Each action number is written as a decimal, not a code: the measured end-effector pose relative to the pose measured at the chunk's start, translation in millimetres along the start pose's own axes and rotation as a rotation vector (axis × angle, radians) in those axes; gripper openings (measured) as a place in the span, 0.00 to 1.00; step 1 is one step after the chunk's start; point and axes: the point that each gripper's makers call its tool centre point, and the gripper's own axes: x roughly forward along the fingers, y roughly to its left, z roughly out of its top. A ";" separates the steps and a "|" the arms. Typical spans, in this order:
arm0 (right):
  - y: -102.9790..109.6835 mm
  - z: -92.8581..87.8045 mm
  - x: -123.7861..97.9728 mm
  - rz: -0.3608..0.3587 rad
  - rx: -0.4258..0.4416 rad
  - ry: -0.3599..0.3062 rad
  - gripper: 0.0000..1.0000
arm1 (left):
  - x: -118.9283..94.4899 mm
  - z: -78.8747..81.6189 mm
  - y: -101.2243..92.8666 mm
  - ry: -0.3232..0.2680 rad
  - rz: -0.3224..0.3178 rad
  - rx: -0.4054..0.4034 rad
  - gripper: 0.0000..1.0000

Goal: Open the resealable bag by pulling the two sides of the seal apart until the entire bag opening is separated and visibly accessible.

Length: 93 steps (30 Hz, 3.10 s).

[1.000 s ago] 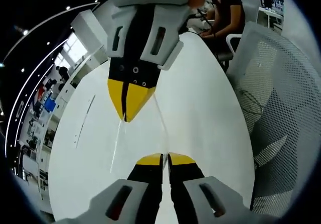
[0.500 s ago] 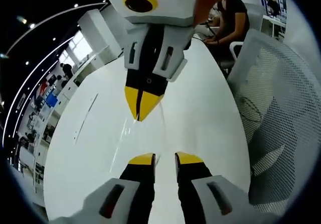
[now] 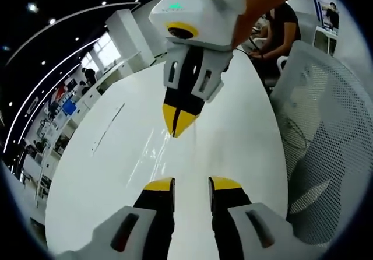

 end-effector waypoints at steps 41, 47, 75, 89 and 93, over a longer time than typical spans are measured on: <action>5.1 -10.5 16.9 0.041 0.191 -0.013 0.20 | -9.6 -38.6 -13.2 0.061 0.022 -0.122 0.21; 10.4 -8.0 17.2 0.063 0.215 -0.013 0.25 | -12.0 -39.8 -7.3 0.065 0.029 -0.123 0.21; 18.1 -15.2 -6.5 -0.007 0.458 -0.124 0.70 | -15.0 -51.8 -5.7 0.079 0.058 -0.261 0.47; 20.5 -7.4 -29.1 -0.062 0.667 -0.258 1.00 | -21.9 -54.2 -12.8 0.058 0.070 -0.403 0.73; 21.7 -9.2 -34.8 -0.081 0.713 -0.270 1.00 | -24.6 -53.1 -14.7 0.045 0.082 -0.427 0.79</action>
